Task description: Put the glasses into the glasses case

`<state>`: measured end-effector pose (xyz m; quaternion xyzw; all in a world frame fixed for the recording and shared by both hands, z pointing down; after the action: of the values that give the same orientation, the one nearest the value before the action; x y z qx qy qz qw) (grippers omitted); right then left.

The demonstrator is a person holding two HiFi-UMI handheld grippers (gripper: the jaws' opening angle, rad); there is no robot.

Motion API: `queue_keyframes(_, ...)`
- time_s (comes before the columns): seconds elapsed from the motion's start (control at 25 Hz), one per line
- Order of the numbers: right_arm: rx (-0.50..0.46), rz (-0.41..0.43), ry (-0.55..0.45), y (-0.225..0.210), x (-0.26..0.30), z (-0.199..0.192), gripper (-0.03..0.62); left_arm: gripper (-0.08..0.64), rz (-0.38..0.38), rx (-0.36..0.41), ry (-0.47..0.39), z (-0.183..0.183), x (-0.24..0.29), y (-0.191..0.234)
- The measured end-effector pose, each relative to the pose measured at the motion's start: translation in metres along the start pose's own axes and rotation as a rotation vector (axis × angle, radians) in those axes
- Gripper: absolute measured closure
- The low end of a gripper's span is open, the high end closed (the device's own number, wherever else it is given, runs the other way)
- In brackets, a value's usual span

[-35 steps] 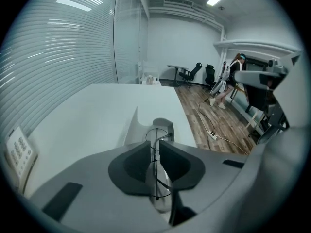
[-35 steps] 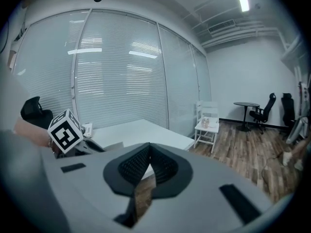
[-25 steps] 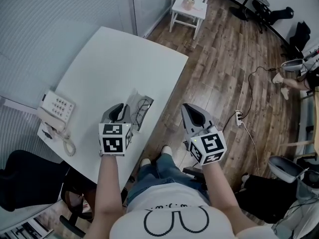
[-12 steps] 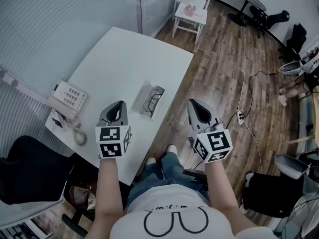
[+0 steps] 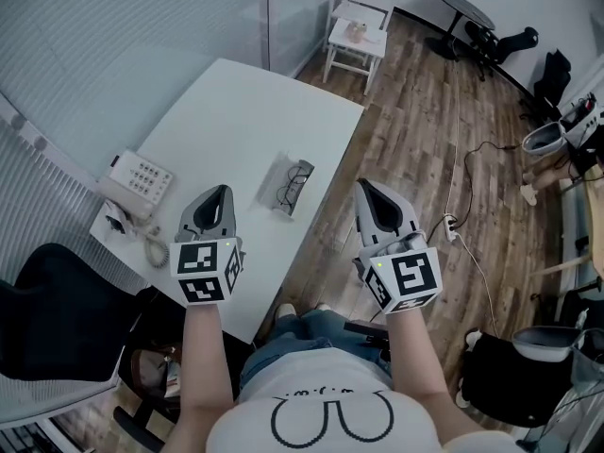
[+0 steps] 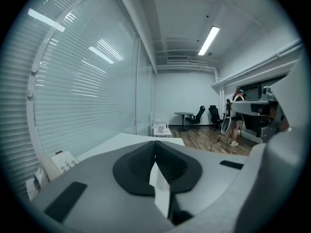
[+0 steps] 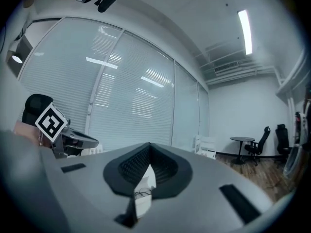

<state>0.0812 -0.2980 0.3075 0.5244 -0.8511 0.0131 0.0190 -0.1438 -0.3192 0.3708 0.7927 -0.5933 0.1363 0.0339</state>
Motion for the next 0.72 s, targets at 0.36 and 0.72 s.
queue_keyframes(0.36,-0.027,0.047,-0.101,-0.008,-0.011,0.051,0.583,0.545,0.044,0.010,-0.206,0.063,-0.022,-0.003)
queue_keyframes(0.72,-0.084,0.062,-0.132,-0.021,-0.025,0.071,0.583,0.545,0.074,0.047,-0.322,0.103,-0.037,-0.011)
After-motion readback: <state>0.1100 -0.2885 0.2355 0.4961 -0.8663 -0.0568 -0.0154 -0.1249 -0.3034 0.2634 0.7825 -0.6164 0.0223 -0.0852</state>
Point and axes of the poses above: the fingertips, and each gripper's own axes: x forward along the fingers, y to its left, z out of its top, the point moved 1 cm from there along -x, backward along the fingers, and after that the axes turned 7 degrees about x, right-handed, at the moved point
